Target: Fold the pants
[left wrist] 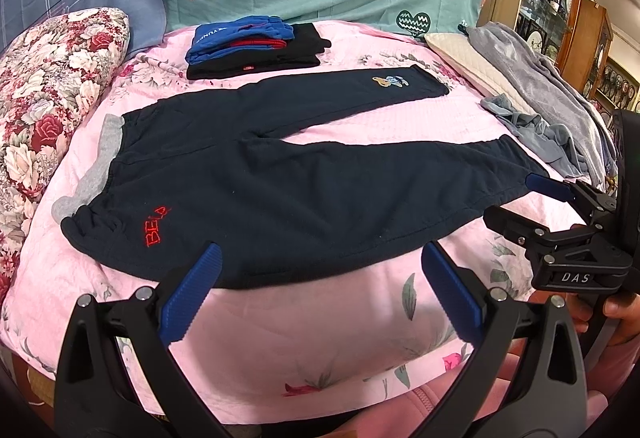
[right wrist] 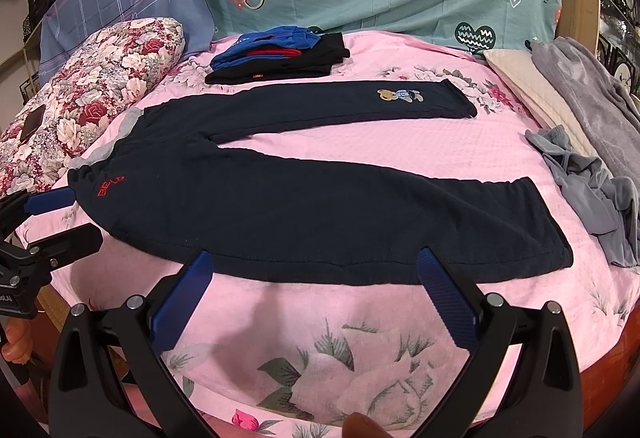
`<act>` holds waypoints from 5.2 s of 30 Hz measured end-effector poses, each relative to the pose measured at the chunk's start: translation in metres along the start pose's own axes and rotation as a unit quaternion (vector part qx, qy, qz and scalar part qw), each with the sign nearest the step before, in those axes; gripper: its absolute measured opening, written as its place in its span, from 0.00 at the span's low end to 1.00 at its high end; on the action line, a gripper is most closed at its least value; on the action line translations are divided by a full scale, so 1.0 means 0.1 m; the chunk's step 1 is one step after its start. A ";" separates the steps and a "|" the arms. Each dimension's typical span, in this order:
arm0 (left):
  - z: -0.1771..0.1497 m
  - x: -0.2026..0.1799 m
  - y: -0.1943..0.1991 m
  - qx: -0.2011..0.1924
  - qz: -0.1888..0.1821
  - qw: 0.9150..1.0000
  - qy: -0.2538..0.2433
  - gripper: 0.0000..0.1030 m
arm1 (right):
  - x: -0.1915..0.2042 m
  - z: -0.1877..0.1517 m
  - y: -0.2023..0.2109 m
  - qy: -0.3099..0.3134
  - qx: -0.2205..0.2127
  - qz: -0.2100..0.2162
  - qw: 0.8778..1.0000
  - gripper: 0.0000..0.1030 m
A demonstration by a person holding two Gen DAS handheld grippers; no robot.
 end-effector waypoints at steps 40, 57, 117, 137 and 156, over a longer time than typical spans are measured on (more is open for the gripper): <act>1.23 2.74 -2.80 0.261 -0.152 0.943 -0.139 0.58 | 0.86 1.68 -3.98 0.324 0.219 0.331 0.859 0.61; 1.46 2.64 -2.19 0.216 -0.187 0.946 -0.156 0.21 | 0.75 1.83 -2.99 0.354 0.156 0.311 0.868 0.03; 0.34 0.06 -1.41 0.143 -0.322 0.936 0.008 0.09 | -1.41 1.98 -1.79 -0.179 0.079 0.073 0.978 0.07; -0.21 -0.59 -1.05 0.145 -0.352 0.919 -0.100 0.31 | -2.97 -0.16 -0.36 -0.456 0.014 0.081 0.886 0.39; 0.18 0.49 -0.44 0.017 -0.236 0.970 -0.061 0.80 | -2.66 0.30 0.19 -0.248 -0.056 -0.134 0.958 0.44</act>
Point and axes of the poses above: each gripper's, at about its wrist camera, not at the fingertips, and y roughly against the way its jaws point, x to its left, z to its top, the point moved 2 cm from there along -y, roughly the way its jaws point, and after that the axes turned 14 degrees about -x, right-handed, at the moved point
